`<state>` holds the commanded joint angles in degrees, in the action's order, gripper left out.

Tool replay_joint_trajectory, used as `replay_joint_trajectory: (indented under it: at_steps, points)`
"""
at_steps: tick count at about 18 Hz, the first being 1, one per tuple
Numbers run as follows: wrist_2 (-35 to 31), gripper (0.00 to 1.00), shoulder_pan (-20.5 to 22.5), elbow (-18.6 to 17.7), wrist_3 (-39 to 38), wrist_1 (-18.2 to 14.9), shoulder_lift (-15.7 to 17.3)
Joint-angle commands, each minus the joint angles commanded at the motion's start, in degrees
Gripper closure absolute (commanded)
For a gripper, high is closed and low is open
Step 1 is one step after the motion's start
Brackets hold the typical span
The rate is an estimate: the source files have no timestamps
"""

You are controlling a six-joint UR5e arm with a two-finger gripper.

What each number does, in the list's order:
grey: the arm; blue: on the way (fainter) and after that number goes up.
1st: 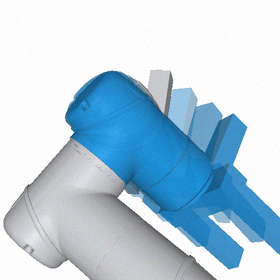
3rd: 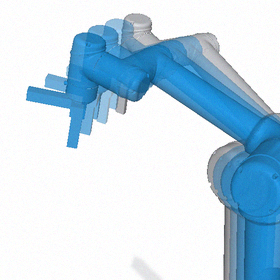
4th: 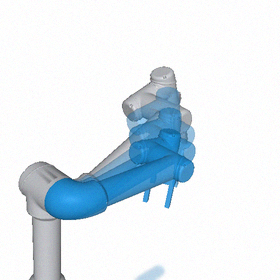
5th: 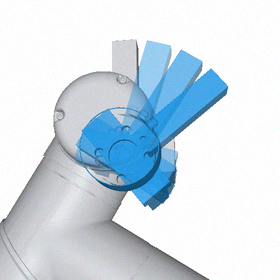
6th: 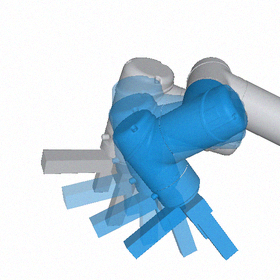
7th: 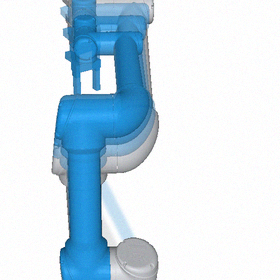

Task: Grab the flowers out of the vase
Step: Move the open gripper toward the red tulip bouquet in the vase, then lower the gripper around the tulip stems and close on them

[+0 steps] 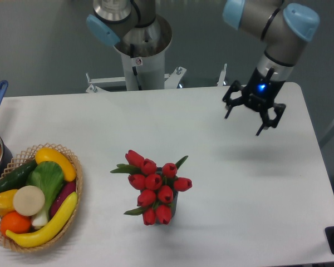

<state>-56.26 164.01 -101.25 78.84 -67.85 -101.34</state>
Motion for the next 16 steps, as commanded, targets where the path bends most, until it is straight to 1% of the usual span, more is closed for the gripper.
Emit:
replay_joint_trajectory:
  at_steps: [4,7,9,10,12,14,16]
  points:
    - [10.80,0.00,-2.29,0.09,-4.48,0.00,-0.18]
    - [19.41,0.00,-2.99,-0.17,-4.75,0.00,-0.88]
    - [23.29,0.00,-3.17,-0.26,-4.40,0.17,-2.10]
    - [24.18,0.00,-3.35,-0.26,-4.40,1.39,-2.63]
    - [25.41,0.00,-5.01,-0.35,-4.57,5.17,-4.12]
    - [25.76,0.00,-6.59,-0.35,-4.75,8.25,-5.44]
    - [26.82,0.00,-7.30,-0.44,-4.84,11.15,-6.41]
